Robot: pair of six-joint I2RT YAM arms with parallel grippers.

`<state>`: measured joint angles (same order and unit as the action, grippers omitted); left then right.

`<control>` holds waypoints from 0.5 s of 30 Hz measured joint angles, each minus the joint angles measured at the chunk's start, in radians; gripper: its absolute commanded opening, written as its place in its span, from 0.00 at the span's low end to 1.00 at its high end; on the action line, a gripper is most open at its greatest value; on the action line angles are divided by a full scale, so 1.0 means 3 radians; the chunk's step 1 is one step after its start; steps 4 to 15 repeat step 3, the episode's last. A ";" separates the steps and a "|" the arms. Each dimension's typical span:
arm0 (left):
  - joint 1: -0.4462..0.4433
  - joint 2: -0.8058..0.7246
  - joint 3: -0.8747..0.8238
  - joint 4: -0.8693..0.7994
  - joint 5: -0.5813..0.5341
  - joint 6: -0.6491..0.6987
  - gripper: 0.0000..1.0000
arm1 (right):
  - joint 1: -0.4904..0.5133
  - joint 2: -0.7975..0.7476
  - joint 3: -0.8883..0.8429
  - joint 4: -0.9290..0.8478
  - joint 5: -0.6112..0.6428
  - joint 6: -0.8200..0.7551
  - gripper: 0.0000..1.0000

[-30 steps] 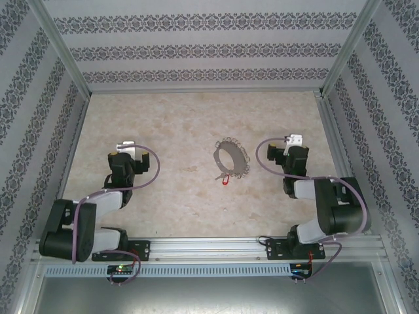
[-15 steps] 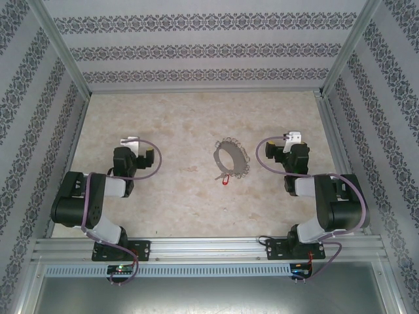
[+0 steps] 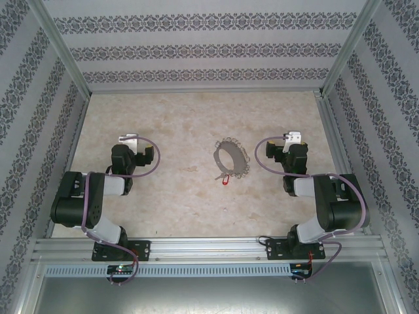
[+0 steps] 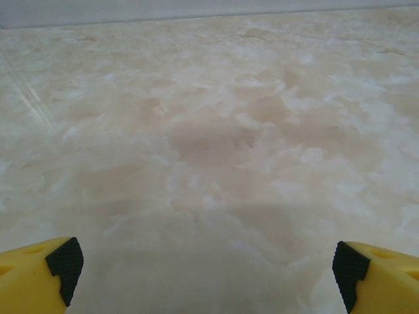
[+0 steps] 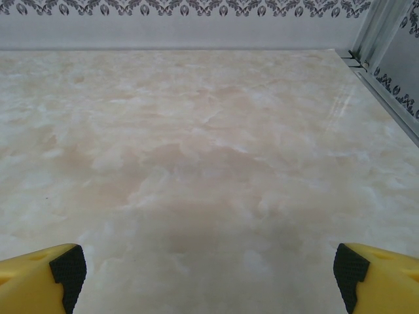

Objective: Put the keys on the keyring

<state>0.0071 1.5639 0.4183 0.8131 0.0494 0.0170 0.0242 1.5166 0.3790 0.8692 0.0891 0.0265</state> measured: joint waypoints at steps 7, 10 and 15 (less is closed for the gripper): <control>0.0000 0.0000 0.0000 0.0000 0.0000 -0.0001 1.00 | 0.0000 0.0000 0.0000 0.0000 0.0000 0.0000 0.98; 0.0000 0.0000 0.0000 0.0000 0.0000 -0.0001 1.00 | 0.0000 0.0000 0.0000 0.0000 0.0000 0.0000 0.98; 0.0000 0.0000 0.0000 0.0000 0.0000 -0.0001 1.00 | 0.0000 0.0000 0.0000 0.0000 0.0000 0.0000 0.98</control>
